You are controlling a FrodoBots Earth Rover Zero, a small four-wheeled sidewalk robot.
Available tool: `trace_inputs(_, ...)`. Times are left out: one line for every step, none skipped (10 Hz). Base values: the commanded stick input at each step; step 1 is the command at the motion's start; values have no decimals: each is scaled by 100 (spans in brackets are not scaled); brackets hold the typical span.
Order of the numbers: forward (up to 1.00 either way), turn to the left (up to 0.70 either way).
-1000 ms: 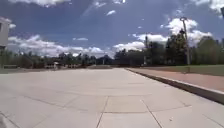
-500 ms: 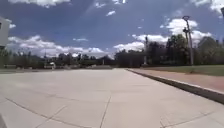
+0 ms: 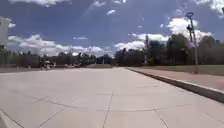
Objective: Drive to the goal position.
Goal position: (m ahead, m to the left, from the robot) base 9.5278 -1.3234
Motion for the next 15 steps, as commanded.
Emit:
trace_inputs(70, 0)
trace_inputs(70, 0)
trace_inputs(70, 0)
trace_inputs(70, 0)
trace_inputs(70, 0)
trace_inputs(70, 0)
trace_inputs(70, 0)
trace_inputs(70, 0)
trace_inputs(70, 0)
trace_inputs(70, 0)
trace_inputs(70, 0)
trace_inputs(70, 0)
trace_inputs(70, 0)
trace_inputs(70, 0)
trace_inputs(70, 0)
